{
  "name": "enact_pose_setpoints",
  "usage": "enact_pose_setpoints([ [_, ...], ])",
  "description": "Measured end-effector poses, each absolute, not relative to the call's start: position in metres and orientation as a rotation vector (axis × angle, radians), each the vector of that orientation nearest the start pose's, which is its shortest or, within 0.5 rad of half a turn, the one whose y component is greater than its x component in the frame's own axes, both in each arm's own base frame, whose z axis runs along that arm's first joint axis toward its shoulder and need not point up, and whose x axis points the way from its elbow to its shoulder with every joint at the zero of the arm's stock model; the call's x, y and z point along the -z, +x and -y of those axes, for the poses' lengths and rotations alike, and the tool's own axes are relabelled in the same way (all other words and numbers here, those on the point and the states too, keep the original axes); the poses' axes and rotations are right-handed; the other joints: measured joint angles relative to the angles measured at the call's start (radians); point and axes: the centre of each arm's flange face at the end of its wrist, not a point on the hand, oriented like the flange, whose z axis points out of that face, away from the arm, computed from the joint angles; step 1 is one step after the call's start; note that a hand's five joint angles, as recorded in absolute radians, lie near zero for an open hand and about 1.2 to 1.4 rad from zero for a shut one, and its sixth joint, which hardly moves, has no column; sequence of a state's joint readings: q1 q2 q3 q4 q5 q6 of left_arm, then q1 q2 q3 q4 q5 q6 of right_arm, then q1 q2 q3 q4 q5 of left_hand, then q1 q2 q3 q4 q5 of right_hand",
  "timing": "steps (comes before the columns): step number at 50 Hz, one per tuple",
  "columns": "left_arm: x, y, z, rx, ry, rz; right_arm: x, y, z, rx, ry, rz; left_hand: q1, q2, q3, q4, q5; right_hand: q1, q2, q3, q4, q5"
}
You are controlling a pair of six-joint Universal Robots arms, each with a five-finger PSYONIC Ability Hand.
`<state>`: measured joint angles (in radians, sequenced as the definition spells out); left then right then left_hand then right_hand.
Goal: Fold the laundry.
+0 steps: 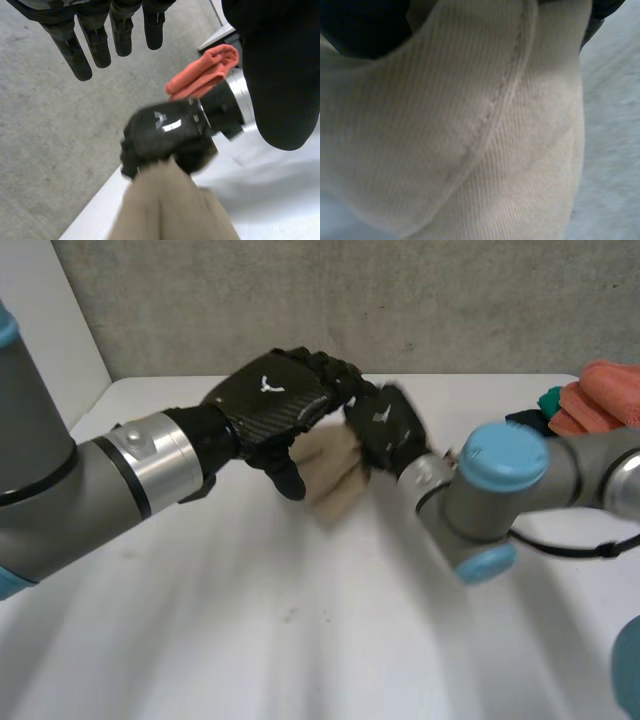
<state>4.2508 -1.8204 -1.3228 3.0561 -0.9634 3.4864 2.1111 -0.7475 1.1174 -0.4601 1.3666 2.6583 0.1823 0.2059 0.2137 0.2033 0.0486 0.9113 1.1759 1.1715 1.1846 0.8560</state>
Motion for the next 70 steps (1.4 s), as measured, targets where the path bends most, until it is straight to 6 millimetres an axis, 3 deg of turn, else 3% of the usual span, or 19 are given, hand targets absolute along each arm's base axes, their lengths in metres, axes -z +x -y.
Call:
enact_pose_setpoints([
  [2, -0.300, -0.313, 0.226, -1.725, -1.236, 1.541, -0.188, 0.365, 0.345, 2.252, -1.138, -1.577, 0.000, 0.000, 0.000, 0.000, 0.000, 0.000, 0.000, 0.000, 0.000, 0.000],
  [6, -0.305, -0.310, 0.227, -1.736, -1.215, 1.544, -0.210, 0.359, 0.356, 2.313, -1.112, -1.524, 0.000, 0.000, 0.000, 0.000, 0.000, 0.000, 0.000, 0.000, 0.001, 0.010],
  [7, -0.308, -0.308, 0.228, -1.740, -1.197, 1.546, -0.237, 0.348, 0.370, 2.391, -1.076, -1.459, 0.000, 0.000, 0.000, 0.000, 0.000, 0.000, 0.000, 0.000, 0.002, 0.028],
  [8, -0.308, -0.307, 0.228, -1.740, -1.191, 1.546, -0.249, 0.343, 0.376, 2.426, -1.058, -1.432, 0.000, 0.000, 0.000, 0.000, 0.000, 0.000, 0.000, 0.000, 0.002, 0.029],
  [13, -0.311, -0.306, 0.228, -1.739, -1.174, 1.547, -0.289, 0.319, 0.397, 2.538, -0.986, -1.351, 0.000, 0.000, 0.000, 0.000, 0.000, 0.000, 0.000, 0.000, 0.004, 0.029],
  [15, -0.311, -0.307, 0.228, -1.737, -1.171, 1.546, -0.321, 0.292, 0.416, 2.625, -0.915, -1.287, 0.000, 0.000, 0.000, 0.000, 0.000, 0.000, 0.003, 0.000, 0.005, 0.029],
  [17, -0.311, -0.307, 0.227, -1.735, -1.171, 1.545, -0.330, 0.283, 0.422, 2.648, -0.896, -1.270, 0.000, 0.000, 0.000, 0.000, 0.000, 0.006, 0.003, 0.000, 0.005, 0.040],
  [19, -0.311, -0.307, 0.226, -1.734, -1.172, 1.544, -0.354, 0.249, 0.439, 2.706, -0.853, -1.228, 0.000, 0.000, 0.000, 0.000, 0.000, 0.006, 0.003, 0.000, 0.005, 0.040],
  [22, -0.311, -0.308, 0.225, -1.732, -1.175, 1.542, -0.366, 0.207, 0.459, 2.740, -0.842, -1.225, 0.000, 0.000, 0.000, 0.000, 0.000, 0.006, 0.003, 0.004, 0.005, 0.054],
  [26, -0.311, -0.308, 0.223, -1.731, -1.177, 1.540, -0.359, 0.167, 0.476, 2.735, -0.856, -1.282, 0.000, 0.000, 0.000, 0.000, 0.000, 0.006, 0.003, 0.011, 0.006, 0.064],
  [34, -0.312, -0.308, 0.222, -1.731, -1.180, 1.534, -0.304, 0.085, 0.504, 2.668, -0.884, -1.473, 0.000, 0.000, 0.000, 0.000, 0.000, 0.006, 0.003, 0.011, 0.006, 0.064],
  [46, -0.308, -0.308, 0.221, -1.727, -1.182, 1.536, -0.224, 0.000, 0.506, 2.555, -0.801, -1.607, 0.000, 0.000, 0.000, 0.000, 0.000, 0.006, 0.003, 0.011, 0.006, 0.064],
  [50, -0.308, -0.309, 0.222, -1.738, -1.181, 1.528, -0.207, -0.013, 0.501, 2.527, -0.774, -1.647, 0.000, 0.000, 0.000, 0.000, 0.000, 0.006, 0.003, 0.011, 0.006, 0.064],
  [55, -0.308, -0.310, 0.222, -1.743, -1.182, 1.521, -0.188, -0.015, 0.500, 2.478, -0.761, -1.686, 0.000, 0.000, 0.000, 0.000, 0.000, 0.006, 0.003, 0.011, 0.006, 0.094],
  [63, -0.307, -0.310, 0.222, -1.740, -1.183, 1.520, -0.182, -0.013, 0.500, 2.459, -0.747, -1.706, 0.000, 0.000, 0.000, 0.000, 0.000, 0.006, -0.051, -0.045, -0.058, 0.105],
  [66, -0.307, -0.310, 0.221, -1.739, -1.184, 1.520, -0.188, -0.014, 0.498, 2.460, -0.712, -1.728, 0.000, 0.000, 0.000, 0.000, 0.000, -0.523, -0.619, -0.604, -0.596, -0.399],
  [69, -0.308, -0.310, 0.221, -1.739, -1.184, 1.519, -0.201, -0.015, 0.493, 2.464, -0.655, -1.764, 0.000, 0.000, 0.000, 0.000, 0.000, -0.705, -0.932, -0.918, -0.928, -0.724],
  [70, -0.308, -0.310, 0.221, -1.739, -1.184, 1.519, -0.208, -0.015, 0.490, 2.468, -0.635, -1.777, 0.000, 0.000, 0.000, 0.000, 0.000, -0.707, -0.932, -0.923, -0.933, -0.731],
])
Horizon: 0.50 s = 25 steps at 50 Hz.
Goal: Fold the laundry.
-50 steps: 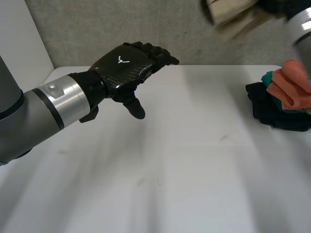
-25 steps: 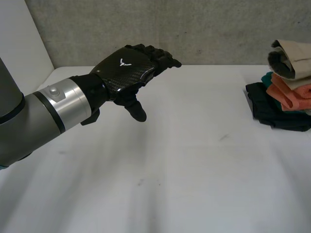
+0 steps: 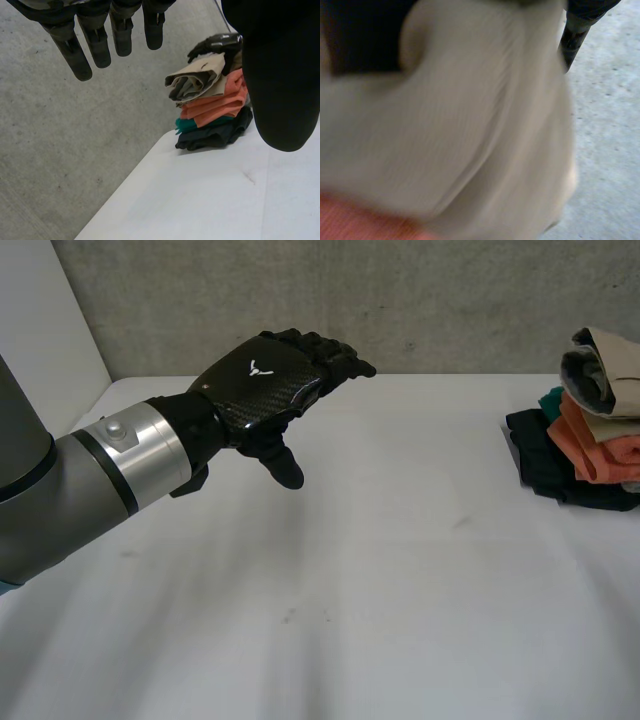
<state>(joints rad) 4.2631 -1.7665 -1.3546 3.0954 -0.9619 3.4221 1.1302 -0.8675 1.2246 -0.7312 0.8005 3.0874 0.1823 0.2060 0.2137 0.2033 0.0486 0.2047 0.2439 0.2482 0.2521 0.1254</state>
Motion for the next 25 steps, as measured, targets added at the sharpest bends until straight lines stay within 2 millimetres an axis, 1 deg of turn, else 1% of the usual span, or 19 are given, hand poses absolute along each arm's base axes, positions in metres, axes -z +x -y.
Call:
enact_pose_setpoints([
  [1, -0.308, -0.311, 0.221, -1.739, -1.184, 1.519, -0.211, -0.015, 0.489, 2.469, -0.625, -1.784, 0.000, 0.000, 0.000, 0.000, 0.000, 0.000, 0.000, 0.000, 0.000, 0.000],
  [2, -0.308, -0.311, 0.221, -1.739, -1.184, 1.518, -0.223, -0.015, 0.483, 2.470, -0.590, -1.809, 0.000, 0.000, 0.000, 0.000, 0.000, -0.002, -0.024, -0.033, -0.016, -0.057],
  [4, -0.308, -0.311, 0.220, -1.738, -1.185, 1.517, -0.230, -0.015, 0.479, 2.469, -0.569, -1.826, 0.000, 0.000, 0.000, 0.000, 0.000, -0.002, -0.024, -0.033, -0.016, -0.058],
  [5, -0.308, -0.311, 0.220, -1.737, -1.185, 1.517, -0.241, -0.015, 0.472, 2.465, -0.538, -1.856, 0.000, 0.000, 0.000, 0.000, 0.000, -0.002, -0.024, -0.033, -0.016, -0.058],
  [6, -0.308, -0.311, 0.220, -1.737, -1.185, 1.517, -0.241, -0.015, 0.472, 2.465, -0.538, -1.856, 0.000, 0.000, 0.000, 0.000, 0.000, -0.002, -0.024, -0.033, -0.016, -0.058],
  [8, -0.308, -0.312, 0.218, -1.734, -1.187, 1.515, -0.251, -0.018, 0.462, 2.457, -0.498, -1.906, 0.000, 0.000, 0.000, 0.000, 0.000, -0.002, -0.024, -0.033, -0.016, -0.058],
  [9, -0.308, -0.312, 0.218, -1.734, -1.187, 1.515, -0.251, -0.018, 0.462, 2.457, -0.498, -1.906, 0.000, 0.000, 0.000, 0.000, 0.000, -0.002, -0.024, -0.033, -0.016, -0.058],
  [10, -0.307, -0.312, 0.217, -1.731, -1.188, 1.514, -0.262, -0.026, 0.446, 2.446, -0.443, -1.997, 0.000, 0.000, 0.000, 0.000, 0.000, -0.002, -0.024, -0.033, -0.016, -0.058],
  [12, -0.307, -0.312, 0.217, -1.730, -1.189, 1.513, -0.265, -0.032, 0.439, 2.442, -0.423, -2.042, 0.000, 0.000, 0.000, 0.000, 0.000, -0.002, -0.024, -0.033, -0.016, -0.058],
  [13, -0.308, -0.312, 0.216, -1.731, -1.190, 1.512, -0.268, -0.040, 0.429, 2.433, -0.394, -2.113, 0.000, 0.000, 0.000, 0.000, 0.000, -0.002, -0.024, -0.033, -0.016, -0.058],
  [14, -0.308, -0.312, 0.216, -1.731, -1.190, 1.512, -0.269, -0.042, 0.425, 2.429, -0.385, -2.136, 0.000, 0.000, 0.000, 0.000, 0.000, -0.002, -0.024, -0.033, -0.016, -0.058],
  [16, -0.309, -0.312, 0.215, -1.735, -1.189, 1.508, -0.271, -0.060, 0.410, 2.410, -0.334, -2.275, 0.000, 0.000, 0.000, 0.000, 0.000, -0.002, -0.024, -0.033, -0.016, -0.058],
  [18, -0.310, -0.312, 0.215, -1.737, -1.189, 1.506, -0.272, -0.071, 0.403, 2.402, -0.305, -2.353, 0.000, 0.000, 0.000, 0.000, 0.000, -0.002, -0.024, -0.033, -0.016, -0.058],
  [19, -0.311, -0.311, 0.215, -1.740, -1.189, 1.503, -0.273, -0.086, 0.395, 2.400, -0.263, -2.457, 0.000, 0.000, 0.000, 0.000, 0.000, -0.002, -0.024, -0.033, -0.016, -0.058],
  [21, -0.312, -0.311, 0.215, -1.744, -1.188, 1.500, -0.279, -0.108, 0.386, 2.420, -0.210, -2.596, 0.000, 0.000, 0.000, 0.000, 0.000, -0.002, -0.024, -0.033, -0.016, -0.058],
  [23, -0.313, -0.311, 0.215, -1.748, -1.186, 1.498, -0.285, -0.121, 0.382, 2.448, -0.179, -2.677, 0.000, 0.000, 0.000, 0.000, 0.000, -0.002, -0.024, -0.033, -0.016, -0.058],
  [24, -0.314, -0.310, 0.215, -1.751, -1.183, 1.497, -0.297, -0.137, 0.379, 2.507, -0.139, -2.775, 0.000, 0.000, 0.000, 0.000, 0.000, -0.002, -0.024, -0.033, -0.016, -0.058],
  [25, -0.314, -0.310, 0.215, -1.751, -1.183, 1.497, -0.297, -0.137, 0.379, 2.507, -0.139, -2.775, 0.000, 0.000, 0.000, 0.000, 0.000, -0.002, -0.024, -0.033, -0.016, -0.058],
])
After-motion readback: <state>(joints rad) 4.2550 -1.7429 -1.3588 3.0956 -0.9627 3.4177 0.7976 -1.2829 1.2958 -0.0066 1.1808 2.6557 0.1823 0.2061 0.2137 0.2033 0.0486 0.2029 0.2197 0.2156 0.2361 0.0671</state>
